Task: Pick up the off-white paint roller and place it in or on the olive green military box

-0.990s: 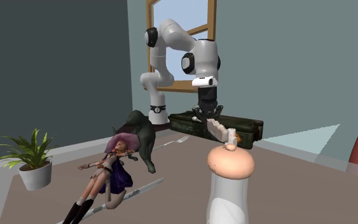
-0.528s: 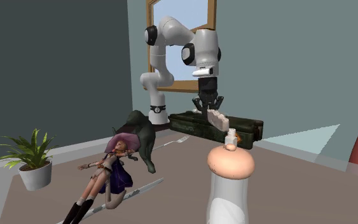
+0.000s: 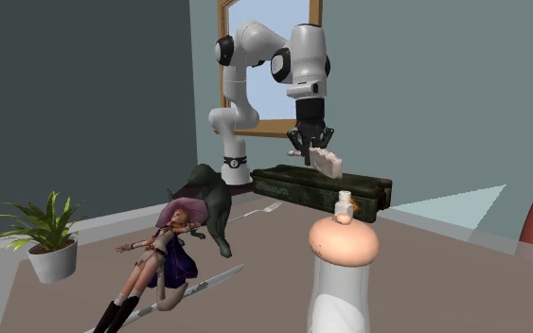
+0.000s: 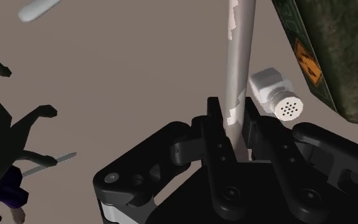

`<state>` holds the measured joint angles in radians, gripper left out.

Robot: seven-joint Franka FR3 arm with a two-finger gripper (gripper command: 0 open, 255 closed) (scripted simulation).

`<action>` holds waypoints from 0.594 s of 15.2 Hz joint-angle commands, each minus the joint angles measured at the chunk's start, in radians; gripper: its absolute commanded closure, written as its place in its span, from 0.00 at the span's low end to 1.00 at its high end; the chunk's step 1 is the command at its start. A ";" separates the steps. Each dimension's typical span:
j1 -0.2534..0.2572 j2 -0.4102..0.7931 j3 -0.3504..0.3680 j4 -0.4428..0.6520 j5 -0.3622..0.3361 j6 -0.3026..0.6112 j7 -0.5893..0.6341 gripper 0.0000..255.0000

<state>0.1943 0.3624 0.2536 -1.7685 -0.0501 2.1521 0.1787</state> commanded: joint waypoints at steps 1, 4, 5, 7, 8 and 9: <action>0.004 -0.034 0.007 -0.040 0.006 0.007 0.010 1.00; 0.021 -0.118 0.027 -0.158 0.023 0.045 0.045 1.00; 0.027 -0.144 0.034 -0.195 0.029 0.056 0.057 1.00; 0.041 -0.196 0.050 -0.264 0.043 0.076 0.081 1.00; 0.048 -0.222 0.058 -0.296 0.050 0.085 0.093 1.00; 0.056 -0.246 0.067 -0.328 0.058 0.093 0.106 1.00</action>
<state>0.2406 0.1434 0.3106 -2.0647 -0.0004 2.2379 0.2680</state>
